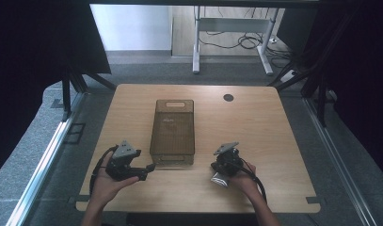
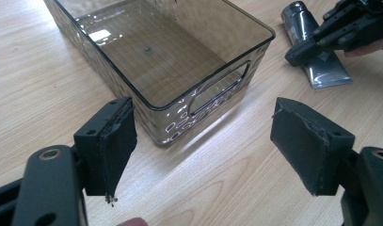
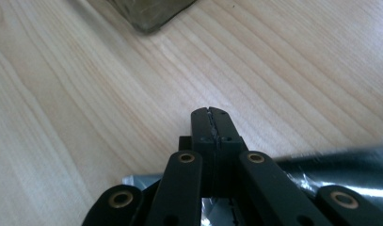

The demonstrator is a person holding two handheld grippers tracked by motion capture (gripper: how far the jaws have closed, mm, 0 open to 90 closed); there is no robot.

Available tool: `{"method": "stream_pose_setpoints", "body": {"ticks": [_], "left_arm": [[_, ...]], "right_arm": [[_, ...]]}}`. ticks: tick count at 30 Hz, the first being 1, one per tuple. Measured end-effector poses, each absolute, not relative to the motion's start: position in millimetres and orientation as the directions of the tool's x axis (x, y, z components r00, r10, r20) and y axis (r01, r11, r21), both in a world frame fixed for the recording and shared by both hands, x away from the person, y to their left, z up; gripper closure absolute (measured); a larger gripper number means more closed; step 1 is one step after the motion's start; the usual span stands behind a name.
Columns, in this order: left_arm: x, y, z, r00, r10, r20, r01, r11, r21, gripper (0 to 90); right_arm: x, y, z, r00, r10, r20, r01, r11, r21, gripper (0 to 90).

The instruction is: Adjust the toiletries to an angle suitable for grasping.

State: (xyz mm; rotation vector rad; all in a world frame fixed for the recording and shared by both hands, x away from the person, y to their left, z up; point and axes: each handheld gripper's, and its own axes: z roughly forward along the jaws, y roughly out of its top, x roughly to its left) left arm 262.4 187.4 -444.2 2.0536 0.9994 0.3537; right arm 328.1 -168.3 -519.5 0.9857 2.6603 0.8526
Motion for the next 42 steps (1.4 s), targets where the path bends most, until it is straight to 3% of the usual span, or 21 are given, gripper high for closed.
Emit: {"method": "stream_pose_setpoints", "body": {"ticks": [18,42], "left_arm": [[262.7,184.3,-446.5,0.652,0.752,-0.094,0.536,-0.37,0.759,23.0],[263.3,186.7,-447.0,0.65,0.754,-0.093,0.542,-0.374,0.753,22.9]], "right_arm": [[307.3,-193.1,-516.0,-0.745,0.667,0.028,0.565,0.608,0.559,89.9],[309.0,-227.1,-512.5,-0.707,0.705,0.051,0.602,0.563,0.566,89.9]]}}
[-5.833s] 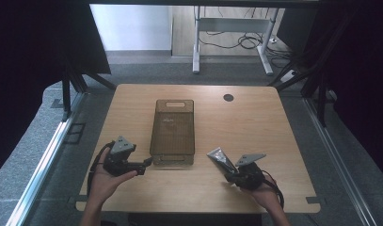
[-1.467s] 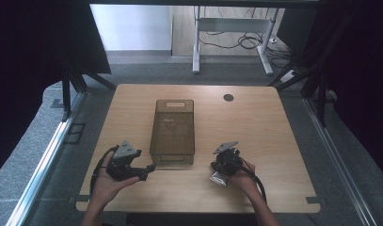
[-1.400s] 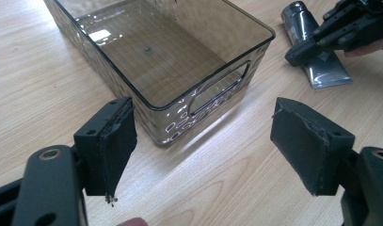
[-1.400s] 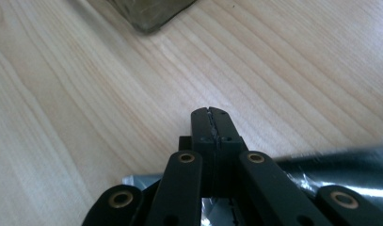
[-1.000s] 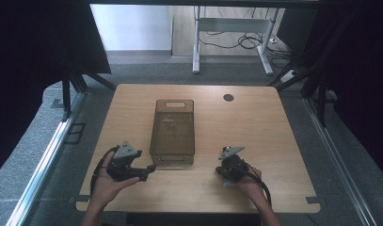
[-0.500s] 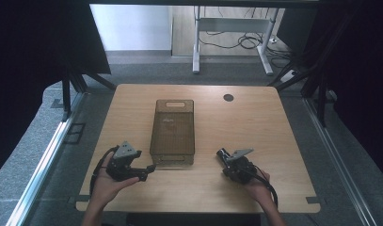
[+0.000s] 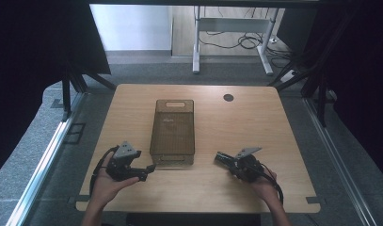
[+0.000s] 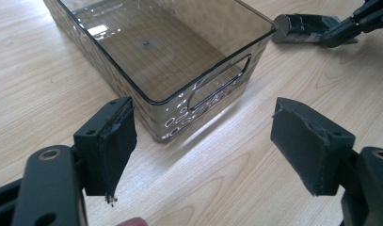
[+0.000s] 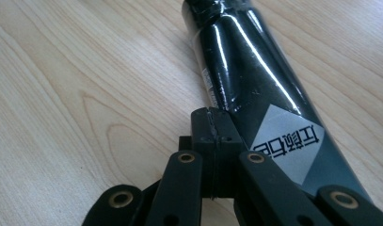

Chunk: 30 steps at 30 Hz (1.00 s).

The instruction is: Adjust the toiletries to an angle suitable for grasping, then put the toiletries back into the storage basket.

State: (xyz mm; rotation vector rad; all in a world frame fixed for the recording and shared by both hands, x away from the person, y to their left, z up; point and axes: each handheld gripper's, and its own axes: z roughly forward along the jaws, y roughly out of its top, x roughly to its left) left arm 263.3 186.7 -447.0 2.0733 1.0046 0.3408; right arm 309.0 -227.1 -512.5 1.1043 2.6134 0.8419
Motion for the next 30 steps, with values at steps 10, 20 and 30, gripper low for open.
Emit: {"method": "stream_pose_setpoints", "body": {"ticks": [10,20,30], "left_arm": [[263.1,186.0,-447.1,0.652,0.753,-0.091,0.54,-0.377,0.752,22.8],[266.6,183.1,-452.6,0.649,0.756,-0.089,0.551,-0.386,0.74,22.6],[264.0,182.7,-448.9,0.666,0.741,-0.088,0.538,-0.396,0.744,22.3]], "right_arm": [[307.5,-228.9,-507.0,-0.719,0.692,0.058,0.58,0.553,0.598,85.0],[307.2,-230.6,-490.7,-0.74,0.672,0.032,0.537,0.56,0.63,58.9],[323.5,-225.2,-485.0,-0.736,0.676,0.04,0.565,0.582,0.585,52.6]]}}
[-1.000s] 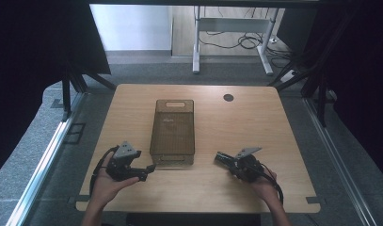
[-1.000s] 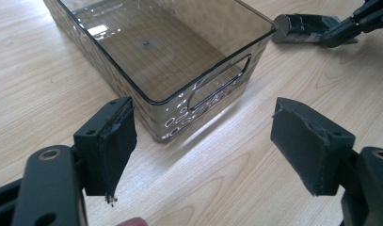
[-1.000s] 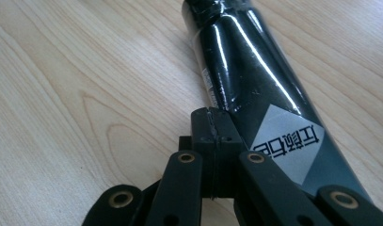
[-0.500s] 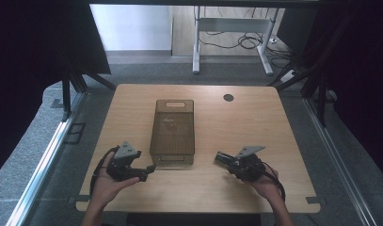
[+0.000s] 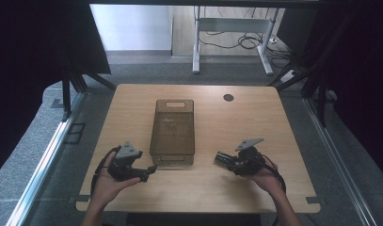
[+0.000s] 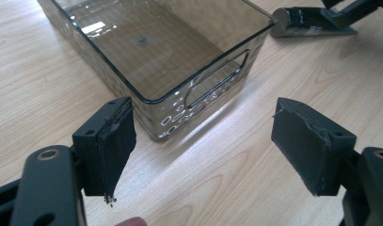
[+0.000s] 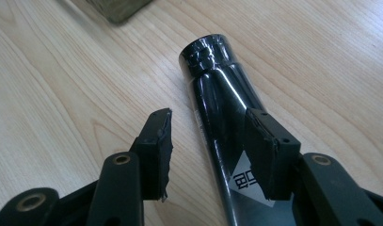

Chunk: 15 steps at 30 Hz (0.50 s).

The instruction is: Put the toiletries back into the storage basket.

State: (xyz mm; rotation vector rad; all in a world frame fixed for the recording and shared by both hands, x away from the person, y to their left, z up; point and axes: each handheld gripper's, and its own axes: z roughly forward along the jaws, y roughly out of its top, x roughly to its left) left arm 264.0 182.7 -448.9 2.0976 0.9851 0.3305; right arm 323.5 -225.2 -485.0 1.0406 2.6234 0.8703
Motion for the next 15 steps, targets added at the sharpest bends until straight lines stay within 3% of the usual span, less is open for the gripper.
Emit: {"method": "stream_pose_setpoints", "body": {"ticks": [8,15], "left_arm": [[266.7,188.7,-451.5,0.662,0.745,-0.084,0.541,-0.397,0.742,22.6],[267.0,191.0,-451.1,0.654,0.751,-0.087,0.545,-0.389,0.743,22.6]], "right_arm": [[336.7,-206.6,-479.8,-0.775,0.632,0.018,0.563,0.676,0.475,49.4],[350.2,-196.7,-478.8,-0.788,0.616,-0.008,0.561,0.723,0.402,40.9]]}}
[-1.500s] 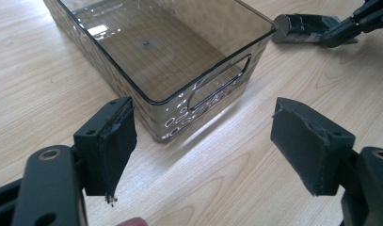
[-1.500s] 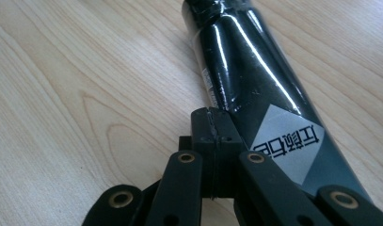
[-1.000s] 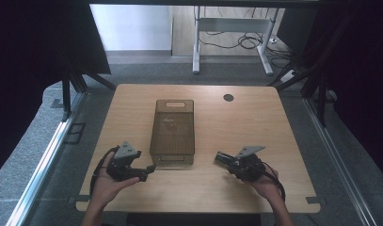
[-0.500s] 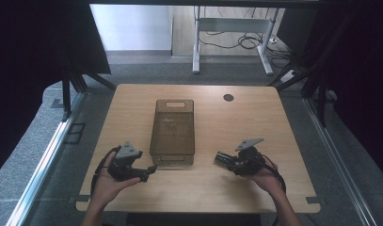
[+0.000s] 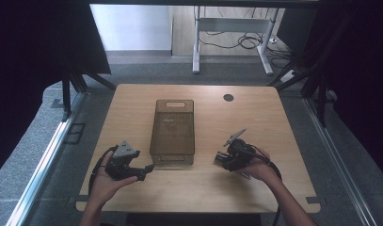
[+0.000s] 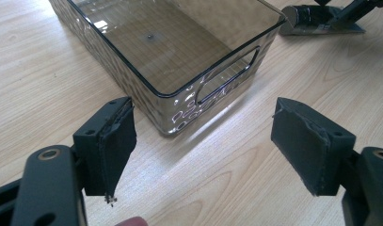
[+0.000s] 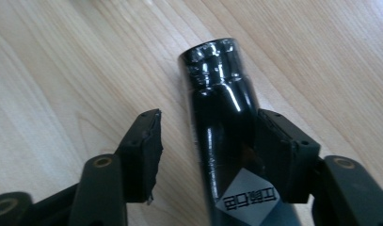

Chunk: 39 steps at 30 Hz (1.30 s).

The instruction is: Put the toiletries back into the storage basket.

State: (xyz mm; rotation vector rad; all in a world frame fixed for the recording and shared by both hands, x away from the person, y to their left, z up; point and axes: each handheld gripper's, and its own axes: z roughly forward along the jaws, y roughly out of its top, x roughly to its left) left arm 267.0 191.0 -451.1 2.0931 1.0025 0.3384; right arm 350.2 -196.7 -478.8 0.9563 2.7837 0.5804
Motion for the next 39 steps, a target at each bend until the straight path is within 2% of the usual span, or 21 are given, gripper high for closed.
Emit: {"method": "stream_pose_setpoints", "body": {"ticks": [10,16,20,25,30,39], "left_arm": [[268.6,190.9,-454.2,0.657,0.748,-0.088,0.55,-0.396,0.736,22.6],[269.3,191.4,-455.7,0.655,0.75,-0.091,0.555,-0.395,0.732,22.6],[269.6,192.7,-456.4,0.645,0.758,-0.095,0.558,-0.383,0.737,22.8],[269.6,192.5,-456.6,0.643,0.76,-0.094,0.558,-0.381,0.737,22.9],[270.1,191.7,-457.0,0.647,0.757,-0.09,0.557,-0.389,0.734,22.9],[270.6,190.9,-458.1,0.648,0.756,-0.089,0.558,-0.392,0.731,22.9]], "right_arm": [[360.2,-196.5,-483.4,-0.804,0.594,-0.023,0.551,0.76,0.344,36.9],[370.4,-193.7,-496.5,-0.828,0.56,-0.029,0.53,0.798,0.286,35.1],[374.3,-195.0,-502.3,-0.82,0.571,-0.037,0.543,0.797,0.264,33.8],[375.6,-193.4,-504.4,-0.828,0.56,-0.039,0.533,0.805,0.261,36.5],[378.1,-193.6,-504.8,-0.831,0.557,-0.004,0.536,0.802,0.265,44.3],[381.2,-188.5,-503.2,-0.816,0.577,-0.003,0.563,0.797,0.221,46.5]]}}
